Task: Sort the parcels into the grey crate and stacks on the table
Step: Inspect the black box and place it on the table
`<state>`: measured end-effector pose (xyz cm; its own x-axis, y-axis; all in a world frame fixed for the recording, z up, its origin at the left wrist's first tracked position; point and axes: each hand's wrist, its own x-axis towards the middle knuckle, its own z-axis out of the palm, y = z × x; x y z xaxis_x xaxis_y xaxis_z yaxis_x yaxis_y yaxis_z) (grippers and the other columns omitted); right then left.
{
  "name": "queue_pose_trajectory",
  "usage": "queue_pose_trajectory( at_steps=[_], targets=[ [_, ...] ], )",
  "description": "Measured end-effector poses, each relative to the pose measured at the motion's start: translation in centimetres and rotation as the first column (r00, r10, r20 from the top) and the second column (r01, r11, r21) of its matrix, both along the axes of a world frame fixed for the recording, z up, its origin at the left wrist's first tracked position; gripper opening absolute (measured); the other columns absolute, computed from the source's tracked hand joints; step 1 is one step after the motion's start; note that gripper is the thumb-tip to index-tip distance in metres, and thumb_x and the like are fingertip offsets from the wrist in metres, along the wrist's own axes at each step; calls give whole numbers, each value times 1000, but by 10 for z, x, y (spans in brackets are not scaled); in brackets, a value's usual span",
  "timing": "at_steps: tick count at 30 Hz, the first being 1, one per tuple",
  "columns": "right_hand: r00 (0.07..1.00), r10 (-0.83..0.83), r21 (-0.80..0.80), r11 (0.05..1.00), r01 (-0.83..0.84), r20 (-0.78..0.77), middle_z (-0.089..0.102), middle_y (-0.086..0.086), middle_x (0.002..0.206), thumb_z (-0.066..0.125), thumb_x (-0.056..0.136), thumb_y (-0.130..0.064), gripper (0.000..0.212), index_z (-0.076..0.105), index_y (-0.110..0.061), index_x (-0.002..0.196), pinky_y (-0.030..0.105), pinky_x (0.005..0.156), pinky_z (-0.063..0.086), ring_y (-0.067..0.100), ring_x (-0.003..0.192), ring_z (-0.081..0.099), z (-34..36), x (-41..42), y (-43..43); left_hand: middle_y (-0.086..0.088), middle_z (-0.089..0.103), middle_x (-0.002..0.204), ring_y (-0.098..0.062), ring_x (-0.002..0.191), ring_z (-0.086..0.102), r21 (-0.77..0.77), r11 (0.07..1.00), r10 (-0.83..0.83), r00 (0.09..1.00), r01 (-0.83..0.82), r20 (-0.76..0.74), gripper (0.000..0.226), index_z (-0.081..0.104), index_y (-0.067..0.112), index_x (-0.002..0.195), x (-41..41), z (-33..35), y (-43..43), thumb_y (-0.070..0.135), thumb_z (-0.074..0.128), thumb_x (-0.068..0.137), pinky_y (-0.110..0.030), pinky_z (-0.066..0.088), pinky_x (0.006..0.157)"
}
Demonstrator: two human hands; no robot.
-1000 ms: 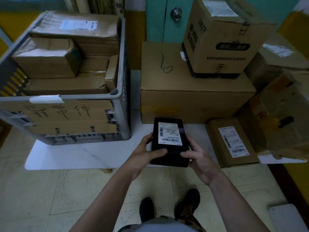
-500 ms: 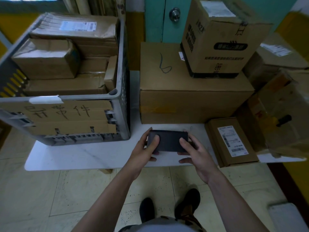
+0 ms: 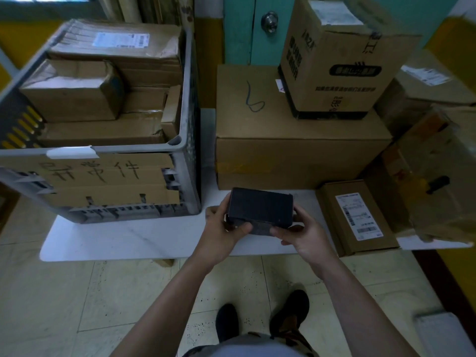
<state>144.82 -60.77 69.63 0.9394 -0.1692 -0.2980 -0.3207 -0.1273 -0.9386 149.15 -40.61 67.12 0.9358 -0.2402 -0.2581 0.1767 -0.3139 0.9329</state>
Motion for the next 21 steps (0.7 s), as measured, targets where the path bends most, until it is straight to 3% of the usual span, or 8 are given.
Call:
queue_pose_trajectory(
  at_steps=[2,5,8,10,14,16,19,21],
  targets=[
    [1000,-22,-38,999,23,21,65,-4,109,83,74,-25,71,53,-30,138,24,62,55,16,80,67,-4,2,2,10,35,121,-12,101,51,56,998,3,999,-5,35,70,33,39,151,2,4,-2,31,70,92,0,40,75],
    [999,-39,-69,997,41,23,61,-1,125,77,68,-48,75,56,-24,136,23,61,53,15,84,69,-9,2,0,5,38,130,-8,107,52,123,992,0,999,-4,38,67,43,38,146,6,6,-1,54,67,84,-1,39,72],
    [999,-42,15,999,42,14,67,0,119,73,71,-47,63,62,-21,127,30,58,56,15,84,72,-7,4,0,6,50,126,-17,122,49,135,991,-12,998,3,66,80,49,42,139,5,0,2,77,69,70,-21,44,93],
    [999,-40,35,999,40,2,70,1,114,71,72,-48,58,63,-21,122,33,59,57,15,84,72,-4,5,1,13,63,120,-12,122,55,60,998,-14,999,11,49,79,46,43,141,2,0,0,69,75,73,-36,50,101],
    [998,-52,58,997,53,-20,74,-1,106,66,74,-53,56,65,-21,121,34,61,57,17,84,72,-1,6,3,18,63,128,-1,120,60,-101,994,-40,999,40,8,75,37,40,145,-2,5,-5,25,79,85,-31,52,100],
    [998,-64,72,995,64,-12,75,-3,101,66,75,-52,53,67,-22,118,31,59,56,12,79,72,1,6,5,15,63,131,-3,121,60,-132,990,-44,999,44,7,75,37,35,147,0,5,-6,20,78,86,-33,53,100],
    [998,-61,84,994,63,-20,74,-4,94,64,76,-53,50,67,-22,116,25,56,52,7,72,69,5,8,6,15,64,127,2,115,61,-147,989,-29,1000,27,-9,67,39,33,145,2,6,-5,18,74,90,-19,54,90],
    [999,-30,62,998,32,-42,73,-7,100,71,75,-54,57,63,-27,125,24,61,49,7,82,68,5,10,5,19,63,126,6,112,60,-150,989,-5,1000,2,-18,62,38,35,145,1,10,-6,24,69,93,-16,53,88]
  ],
)
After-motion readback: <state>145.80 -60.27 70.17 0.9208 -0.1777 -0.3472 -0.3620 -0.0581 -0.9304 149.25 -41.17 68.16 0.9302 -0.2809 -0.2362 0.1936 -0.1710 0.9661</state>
